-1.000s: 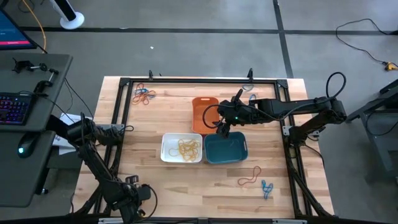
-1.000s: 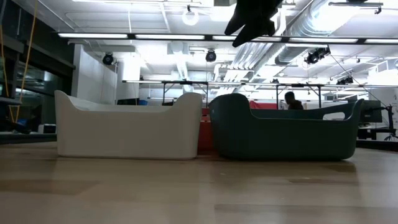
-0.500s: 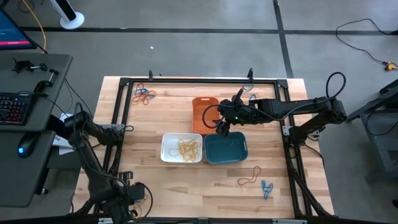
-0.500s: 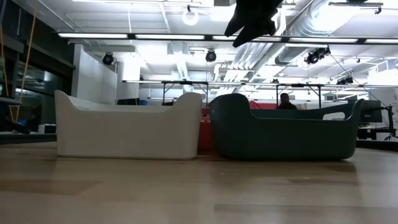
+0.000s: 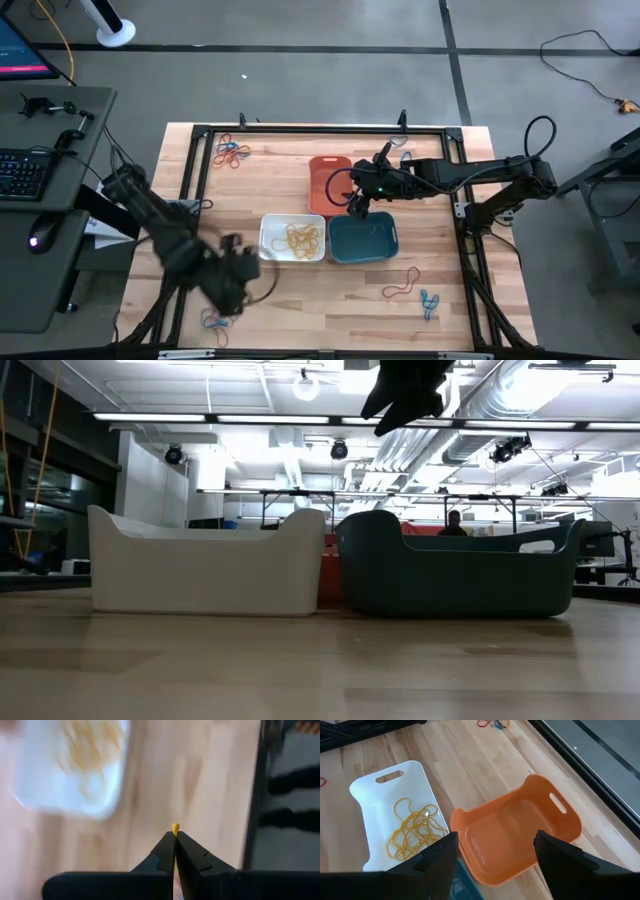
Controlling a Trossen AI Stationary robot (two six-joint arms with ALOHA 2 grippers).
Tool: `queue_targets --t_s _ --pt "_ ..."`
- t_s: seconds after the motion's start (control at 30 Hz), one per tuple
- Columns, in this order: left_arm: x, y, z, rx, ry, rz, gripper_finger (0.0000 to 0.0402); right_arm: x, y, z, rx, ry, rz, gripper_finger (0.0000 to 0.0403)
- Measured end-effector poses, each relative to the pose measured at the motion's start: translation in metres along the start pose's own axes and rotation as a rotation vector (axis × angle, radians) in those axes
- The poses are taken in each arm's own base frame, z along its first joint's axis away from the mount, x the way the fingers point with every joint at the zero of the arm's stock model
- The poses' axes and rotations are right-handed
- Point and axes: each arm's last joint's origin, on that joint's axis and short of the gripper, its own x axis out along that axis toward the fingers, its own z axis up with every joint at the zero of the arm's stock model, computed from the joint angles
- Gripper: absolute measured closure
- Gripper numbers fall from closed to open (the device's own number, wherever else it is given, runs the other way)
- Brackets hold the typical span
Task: Sort rubber bands into baskets
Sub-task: Put the yellow rubber band into the white bin
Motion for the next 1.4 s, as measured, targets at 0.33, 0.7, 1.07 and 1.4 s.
queue_targets --t_s 0.33,0.7,1.07,1.4 --pt "0.001 0.062 0.073 0.074 -0.209 0.136 0.0401 0.000 0.000 0.000 -0.002 -0.002 -0.005 0.0153" --pt "0.073 0.081 0.066 0.086 -0.178 0.181 0.0401 0.000 -0.001 0.000 0.005 -0.008 -0.024 0.0153" --pt "0.101 0.103 0.065 -0.120 -0.146 0.086 0.0387 0.000 -0.001 0.000 0.006 -0.009 -0.024 0.0153" --pt "0.093 0.120 0.077 -0.170 -0.108 -0.012 0.0280 0.002 -0.006 0.002 0.049 -0.009 -0.039 0.0153"
